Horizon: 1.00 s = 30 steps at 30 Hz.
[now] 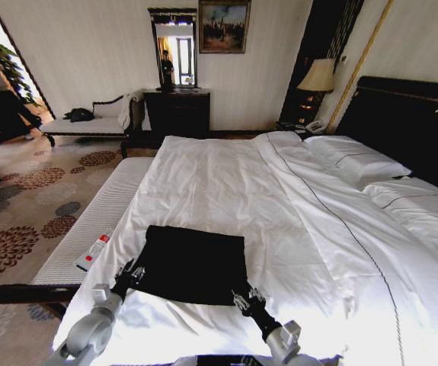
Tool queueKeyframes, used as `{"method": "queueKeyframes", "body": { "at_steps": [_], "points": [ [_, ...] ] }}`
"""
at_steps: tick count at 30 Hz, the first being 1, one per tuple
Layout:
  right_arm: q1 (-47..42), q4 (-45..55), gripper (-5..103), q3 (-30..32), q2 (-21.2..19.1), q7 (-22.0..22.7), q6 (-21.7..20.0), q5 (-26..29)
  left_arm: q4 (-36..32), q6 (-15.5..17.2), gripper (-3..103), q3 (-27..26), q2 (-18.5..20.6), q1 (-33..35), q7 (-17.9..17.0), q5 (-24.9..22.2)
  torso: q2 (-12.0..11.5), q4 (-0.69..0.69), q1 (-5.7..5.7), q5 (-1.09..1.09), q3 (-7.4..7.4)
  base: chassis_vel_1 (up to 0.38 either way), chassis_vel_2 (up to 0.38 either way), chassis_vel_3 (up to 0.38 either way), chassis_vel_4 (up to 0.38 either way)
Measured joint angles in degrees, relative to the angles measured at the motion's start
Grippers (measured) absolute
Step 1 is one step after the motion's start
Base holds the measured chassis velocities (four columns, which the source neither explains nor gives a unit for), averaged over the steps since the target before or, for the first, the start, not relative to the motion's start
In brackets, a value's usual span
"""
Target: Fold the clothes on the bed.
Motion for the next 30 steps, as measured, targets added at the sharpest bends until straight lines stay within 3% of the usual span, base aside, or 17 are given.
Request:
{"method": "queueKeyframes", "body": {
  "at_steps": [3,5,8,9,10,13,15,17,23,30],
  "points": [
    [4.28,1.05,83,1.89,-1.43,2.54,-3.39,6.40,0.28,1.17,90,-1.00,0.83,-2.78,-0.66,-3.43,0.00,0.00,0.00,0.00,0.00,0.000,0.000,0.000,0.000],
    [6.14,1.10,83,2.42,-2.09,3.26,-4.65,8.72,0.73,1.67,95,-0.85,1.19,-4.16,-1.02,-4.44,0.00,0.01,0.00,0.00,0.00,0.000,0.000,0.000,0.000],
    [12.12,0.55,98,3.56,-3.97,5.35,-8.57,17.38,3.24,3.11,100,1.22,2.07,-9.48,-1.96,-6.89,0.00,0.02,0.00,0.00,0.01,0.000,0.000,0.000,0.000],
    [12.12,0.55,98,3.56,-3.97,5.35,-8.57,17.38,3.24,3.11,100,1.22,2.07,-9.48,-1.96,-6.89,0.00,0.02,0.00,0.00,0.01,0.000,0.000,0.000,0.000],
    [15.34,-0.38,99,3.62,-4.83,6.45,-10.37,21.96,5.05,3.90,100,2.91,2.44,-12.94,-2.23,-8.11,-0.01,0.01,0.01,0.00,0.01,0.000,0.000,0.000,0.000],
    [19.29,-2.47,100,3.09,-5.78,7.47,-12.20,26.17,8.20,5.10,100,5.91,2.75,-18.86,-2.32,-10.38,-0.01,0.01,0.01,-0.01,0.02,0.000,0.000,0.000,0.000],
    [24.21,-5.64,100,1.51,-6.62,7.90,-14.14,30.42,12.36,7.22,100,9.12,2.65,-26.02,-1.09,-15.05,-0.01,-0.03,0.01,0.02,0.01,0.000,0.000,0.000,0.000],
    [28.39,-8.11,100,-0.14,-6.85,8.11,-15.68,33.71,16.02,7.98,100,11.40,2.16,-30.59,0.37,-16.39,-0.01,-0.02,0.02,0.00,0.02,0.000,0.000,0.000,0.000],
    [38.02,-15.61,100,-4.40,-6.50,6.61,-17.89,37.37,23.78,8.77,100,15.80,1.51,-37.50,3.45,-17.22,-0.01,0.03,0.02,0.00,0.02,0.000,0.000,0.000,0.000],
    [41.22,-22.05,100,-5.35,-4.94,4.47,-19.27,39.38,27.40,8.79,97,18.81,0.74,-40.36,5.40,-17.04,-0.01,-0.01,0.01,0.01,0.01,0.000,0.000,0.000,0.000]
  ]
}}
